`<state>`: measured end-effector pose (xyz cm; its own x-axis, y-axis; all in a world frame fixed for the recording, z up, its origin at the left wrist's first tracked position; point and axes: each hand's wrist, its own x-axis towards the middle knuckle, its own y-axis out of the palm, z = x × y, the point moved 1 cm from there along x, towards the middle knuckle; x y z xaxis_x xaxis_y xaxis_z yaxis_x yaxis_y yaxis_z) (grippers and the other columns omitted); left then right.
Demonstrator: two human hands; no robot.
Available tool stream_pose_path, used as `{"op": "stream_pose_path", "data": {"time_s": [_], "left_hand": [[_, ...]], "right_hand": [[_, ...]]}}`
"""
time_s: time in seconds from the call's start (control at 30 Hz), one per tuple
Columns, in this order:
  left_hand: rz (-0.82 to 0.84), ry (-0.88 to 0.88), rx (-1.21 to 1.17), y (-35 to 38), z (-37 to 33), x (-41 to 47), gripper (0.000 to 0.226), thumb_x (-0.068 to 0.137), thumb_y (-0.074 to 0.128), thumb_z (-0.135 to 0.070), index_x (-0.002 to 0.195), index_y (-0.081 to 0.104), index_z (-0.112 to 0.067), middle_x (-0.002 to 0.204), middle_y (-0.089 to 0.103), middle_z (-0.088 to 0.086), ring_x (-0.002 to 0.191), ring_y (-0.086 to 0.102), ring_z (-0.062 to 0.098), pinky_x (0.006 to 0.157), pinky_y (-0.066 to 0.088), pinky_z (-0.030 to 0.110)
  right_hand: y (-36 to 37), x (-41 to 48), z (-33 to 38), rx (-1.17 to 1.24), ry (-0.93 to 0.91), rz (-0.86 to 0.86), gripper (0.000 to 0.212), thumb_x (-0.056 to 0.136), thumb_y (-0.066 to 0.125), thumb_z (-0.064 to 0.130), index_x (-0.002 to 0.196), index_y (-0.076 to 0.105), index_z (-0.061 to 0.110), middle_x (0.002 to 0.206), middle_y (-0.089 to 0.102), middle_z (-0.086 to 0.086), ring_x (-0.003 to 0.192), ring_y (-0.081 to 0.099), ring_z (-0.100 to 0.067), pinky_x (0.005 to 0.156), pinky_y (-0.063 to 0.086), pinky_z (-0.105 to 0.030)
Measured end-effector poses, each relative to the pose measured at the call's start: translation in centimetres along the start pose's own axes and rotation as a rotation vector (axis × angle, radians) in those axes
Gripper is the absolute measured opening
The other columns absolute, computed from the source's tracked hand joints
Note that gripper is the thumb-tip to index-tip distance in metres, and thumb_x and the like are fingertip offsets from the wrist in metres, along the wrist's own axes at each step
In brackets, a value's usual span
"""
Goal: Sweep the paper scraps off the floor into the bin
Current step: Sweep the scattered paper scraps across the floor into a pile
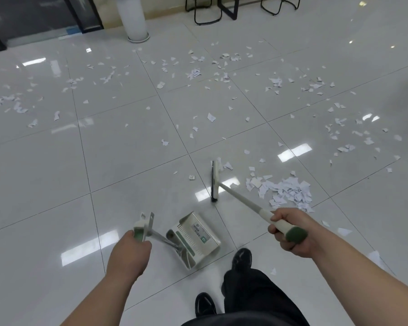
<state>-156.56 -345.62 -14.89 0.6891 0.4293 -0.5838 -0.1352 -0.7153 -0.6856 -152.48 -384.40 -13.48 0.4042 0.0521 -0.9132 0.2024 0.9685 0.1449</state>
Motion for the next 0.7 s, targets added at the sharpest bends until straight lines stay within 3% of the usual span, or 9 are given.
{"op": "stream_pose_path", "data": {"time_s": [0.33,0.5,0.7], "left_hand": [[-0.06,-0.146,-0.021,0.5,-5.2,2.0,0.01,0.084,0.046,-0.008,0.092,0.053,-0.01,0.066,0.051,0.009,0.045,0.046,0.025,0.044,0.038,0.025],[-0.044,-0.147,0.033,1.6,-10.0,4.7,0.014,0.082,0.046,-0.01,0.093,0.054,-0.013,0.068,0.055,0.011,0.047,0.05,0.027,0.043,0.042,0.027],[-0.017,-0.139,0.05,3.5,-16.6,7.5,0.008,0.082,0.046,-0.009,0.088,0.051,-0.008,0.067,0.052,0.01,0.049,0.047,0.027,0.044,0.038,0.024]], "right_hand": [[8.9,8.9,7.7,-0.048,0.142,0.262,0.026,0.082,0.053,0.011,0.108,0.053,0.01,0.065,0.053,-0.008,0.036,0.028,-0.012,0.034,0.02,-0.014],[8.0,12.0,12.6,-0.003,0.197,0.217,0.02,0.08,0.056,0.012,0.099,0.051,0.009,0.065,0.054,-0.007,0.036,0.031,-0.011,0.033,0.021,-0.014],[1.7,11.4,17.5,0.149,0.188,0.061,0.027,0.078,0.058,0.011,0.105,0.056,0.005,0.065,0.057,-0.008,0.036,0.037,-0.012,0.033,0.026,-0.013]]}}
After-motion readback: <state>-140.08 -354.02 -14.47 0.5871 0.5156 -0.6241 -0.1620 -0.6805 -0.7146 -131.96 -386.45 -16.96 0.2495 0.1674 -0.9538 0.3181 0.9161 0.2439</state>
